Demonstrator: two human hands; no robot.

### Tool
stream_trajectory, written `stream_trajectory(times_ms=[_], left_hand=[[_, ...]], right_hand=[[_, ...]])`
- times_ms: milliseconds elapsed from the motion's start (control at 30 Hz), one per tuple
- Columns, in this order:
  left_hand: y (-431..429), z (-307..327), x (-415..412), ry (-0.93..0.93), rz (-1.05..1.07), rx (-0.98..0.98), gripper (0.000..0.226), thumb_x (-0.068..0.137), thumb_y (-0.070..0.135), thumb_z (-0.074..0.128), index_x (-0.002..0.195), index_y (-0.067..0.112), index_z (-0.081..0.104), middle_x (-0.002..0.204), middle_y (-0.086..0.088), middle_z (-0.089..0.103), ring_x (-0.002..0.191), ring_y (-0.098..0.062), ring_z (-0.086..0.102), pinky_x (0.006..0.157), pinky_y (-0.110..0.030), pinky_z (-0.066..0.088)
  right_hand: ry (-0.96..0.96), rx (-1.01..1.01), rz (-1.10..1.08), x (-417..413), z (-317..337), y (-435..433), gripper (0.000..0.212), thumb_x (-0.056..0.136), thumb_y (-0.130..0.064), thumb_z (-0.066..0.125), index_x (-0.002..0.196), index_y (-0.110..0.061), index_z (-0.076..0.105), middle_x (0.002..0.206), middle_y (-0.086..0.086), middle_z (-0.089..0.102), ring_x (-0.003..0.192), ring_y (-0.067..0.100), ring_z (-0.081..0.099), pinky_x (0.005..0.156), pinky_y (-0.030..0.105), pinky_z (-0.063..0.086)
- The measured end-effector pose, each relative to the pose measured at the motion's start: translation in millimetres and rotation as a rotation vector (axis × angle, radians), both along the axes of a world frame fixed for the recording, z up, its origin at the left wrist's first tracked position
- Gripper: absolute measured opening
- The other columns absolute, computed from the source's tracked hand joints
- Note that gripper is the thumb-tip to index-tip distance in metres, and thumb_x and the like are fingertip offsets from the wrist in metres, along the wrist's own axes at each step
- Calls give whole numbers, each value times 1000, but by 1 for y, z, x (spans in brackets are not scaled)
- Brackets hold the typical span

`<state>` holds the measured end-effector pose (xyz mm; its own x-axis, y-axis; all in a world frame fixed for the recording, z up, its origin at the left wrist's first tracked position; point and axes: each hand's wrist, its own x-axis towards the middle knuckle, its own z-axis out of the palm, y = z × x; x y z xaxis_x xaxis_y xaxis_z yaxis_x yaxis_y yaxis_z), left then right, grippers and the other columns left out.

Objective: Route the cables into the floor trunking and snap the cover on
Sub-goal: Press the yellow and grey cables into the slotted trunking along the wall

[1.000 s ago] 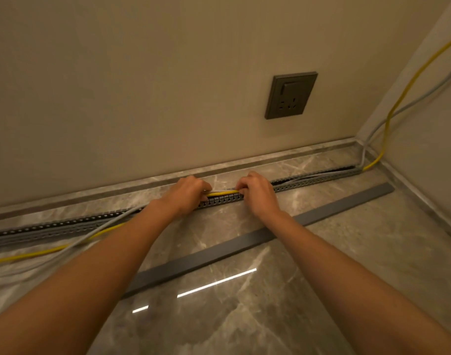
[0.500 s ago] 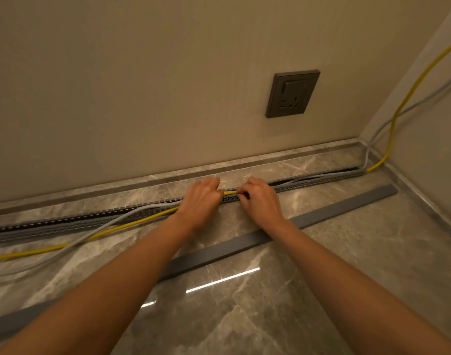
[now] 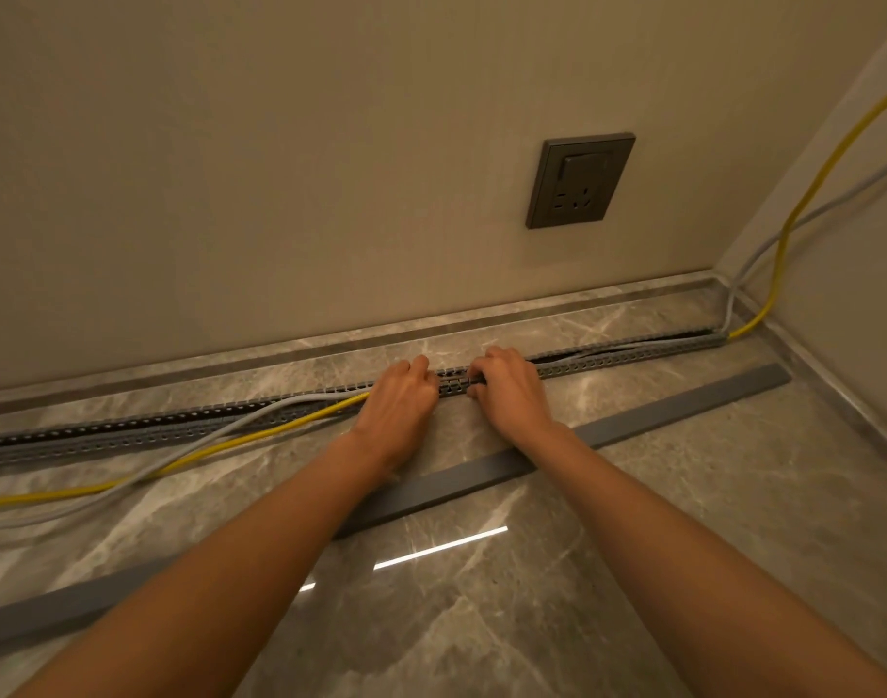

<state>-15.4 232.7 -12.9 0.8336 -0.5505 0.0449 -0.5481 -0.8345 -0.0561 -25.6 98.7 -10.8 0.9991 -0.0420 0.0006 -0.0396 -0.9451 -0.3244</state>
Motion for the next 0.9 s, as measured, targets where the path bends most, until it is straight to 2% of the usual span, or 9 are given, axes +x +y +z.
stream_trajectory(times_ms=[200,300,367,433,500,600,667,767,900], left_hand=[[4,5,7,136,56,-69,32,93,2,43,124,6,39,118,-17,60,101,-35,59,82,-41,47],[9,9,14,216,34,-127,27,91,2,44,118,4,46,116,-19,60,101,-38,58,83,-44,46],[14,9,14,239,41,-232,24,90,0,45,114,2,51,115,-20,59,100,-37,57,85,-46,48],[21,8,11,195,45,-342,22,88,-4,47,109,-2,55,111,-22,59,96,-38,57,82,-48,50],[30,7,7,124,10,-380,20,84,-8,49,100,-4,60,102,-25,60,87,-39,60,73,-48,53],[51,5,2,33,24,-348,12,72,-10,59,81,-4,64,81,-25,65,68,-40,64,56,-43,55],[68,4,-1,-14,78,-294,12,67,-10,70,75,-2,65,73,-23,66,62,-39,64,53,-41,55],[89,5,-7,-45,193,-227,13,68,-4,75,79,-2,67,77,-23,67,67,-40,64,57,-43,54],[98,8,-11,-72,253,-191,17,83,1,62,100,0,63,97,-22,66,85,-39,62,73,-44,49]], right_hand=[[-4,-47,-12,-2,2,4,21,90,-5,54,110,-4,62,116,14,60,107,31,56,91,38,44],[-6,-65,-4,-5,5,4,22,90,-1,51,111,-3,60,117,15,60,107,32,56,89,38,45],[-31,-112,41,-8,8,6,25,90,2,46,111,-1,59,116,17,60,108,32,55,89,38,44],[-72,-136,105,-10,11,14,27,90,3,44,112,-1,59,117,17,60,111,31,52,91,38,42],[-77,-115,160,-7,12,25,28,90,1,46,114,-3,60,117,16,60,111,31,51,92,38,43],[-47,-49,208,-1,10,41,29,91,-2,50,116,-6,62,118,14,60,111,30,52,92,39,45],[-40,-11,224,1,10,48,28,92,-4,49,117,-7,62,119,14,59,112,29,51,92,39,44],[-28,37,279,3,8,58,27,92,-7,49,116,-7,62,118,13,57,113,28,49,93,38,43],[-32,78,332,6,8,71,28,91,-4,51,116,-7,62,118,12,57,113,29,51,93,41,44]])
